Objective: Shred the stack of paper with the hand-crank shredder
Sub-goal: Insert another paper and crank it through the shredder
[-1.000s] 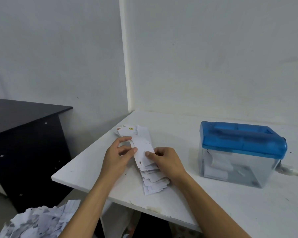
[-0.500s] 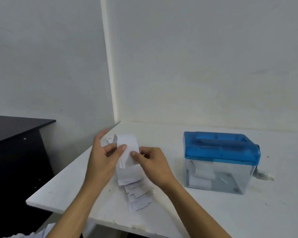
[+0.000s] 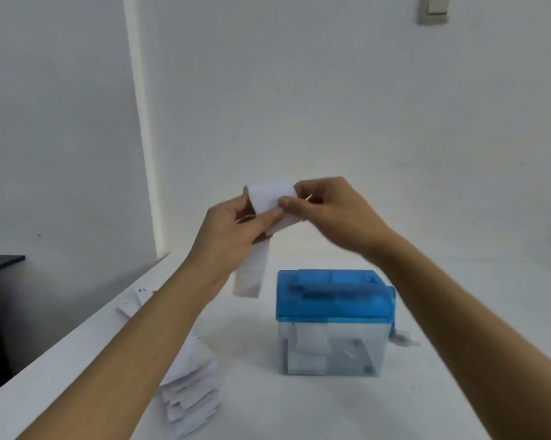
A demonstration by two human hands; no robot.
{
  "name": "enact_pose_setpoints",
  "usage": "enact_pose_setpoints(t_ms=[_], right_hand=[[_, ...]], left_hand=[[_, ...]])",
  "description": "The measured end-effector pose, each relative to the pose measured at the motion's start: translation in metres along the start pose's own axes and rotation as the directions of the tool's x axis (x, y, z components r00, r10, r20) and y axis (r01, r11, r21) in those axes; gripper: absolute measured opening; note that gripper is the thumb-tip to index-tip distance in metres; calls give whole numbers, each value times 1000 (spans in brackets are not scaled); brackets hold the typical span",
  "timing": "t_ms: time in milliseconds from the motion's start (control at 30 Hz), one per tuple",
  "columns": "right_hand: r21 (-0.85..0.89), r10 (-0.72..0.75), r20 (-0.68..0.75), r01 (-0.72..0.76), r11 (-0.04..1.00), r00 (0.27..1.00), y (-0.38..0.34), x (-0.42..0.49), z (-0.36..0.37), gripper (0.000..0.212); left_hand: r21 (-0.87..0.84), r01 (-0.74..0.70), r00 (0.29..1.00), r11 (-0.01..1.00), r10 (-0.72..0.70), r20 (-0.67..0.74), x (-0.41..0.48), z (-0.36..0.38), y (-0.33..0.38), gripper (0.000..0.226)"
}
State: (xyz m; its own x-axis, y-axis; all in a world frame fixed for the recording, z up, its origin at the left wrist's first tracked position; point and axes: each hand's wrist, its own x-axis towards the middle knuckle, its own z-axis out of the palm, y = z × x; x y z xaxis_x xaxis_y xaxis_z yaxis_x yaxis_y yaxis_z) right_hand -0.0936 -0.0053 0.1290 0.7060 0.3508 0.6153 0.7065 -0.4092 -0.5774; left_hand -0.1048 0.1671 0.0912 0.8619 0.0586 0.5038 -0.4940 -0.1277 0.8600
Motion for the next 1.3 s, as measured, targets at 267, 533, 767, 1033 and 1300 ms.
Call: enact_pose_setpoints(t_ms=[267,533,767,1033,1300], right_hand=[[-147,182,-233,-219,964,955,71,-22,-66,14],[120,316,-455,-294,948,832,150,-107,-35,13],[127,358,-254,-335,933,899,176,-152,-1,40],[71,376,-192,-369,927,907,181,-165,1,23],[205,353,-200,-314,927,914,176,-166,-6,13]], left_hand=[[95,55,991,994,-65,113,54,86,-24,22],[329,23,943,944,-130,305,36,97,-59,30],[521,-82,930,850,-123,346,33,102,-64,37],[567,-69,930,821,-152,334,32,99,-67,37],[585,-38,932,810,-183,313,34,99,-75,11]])
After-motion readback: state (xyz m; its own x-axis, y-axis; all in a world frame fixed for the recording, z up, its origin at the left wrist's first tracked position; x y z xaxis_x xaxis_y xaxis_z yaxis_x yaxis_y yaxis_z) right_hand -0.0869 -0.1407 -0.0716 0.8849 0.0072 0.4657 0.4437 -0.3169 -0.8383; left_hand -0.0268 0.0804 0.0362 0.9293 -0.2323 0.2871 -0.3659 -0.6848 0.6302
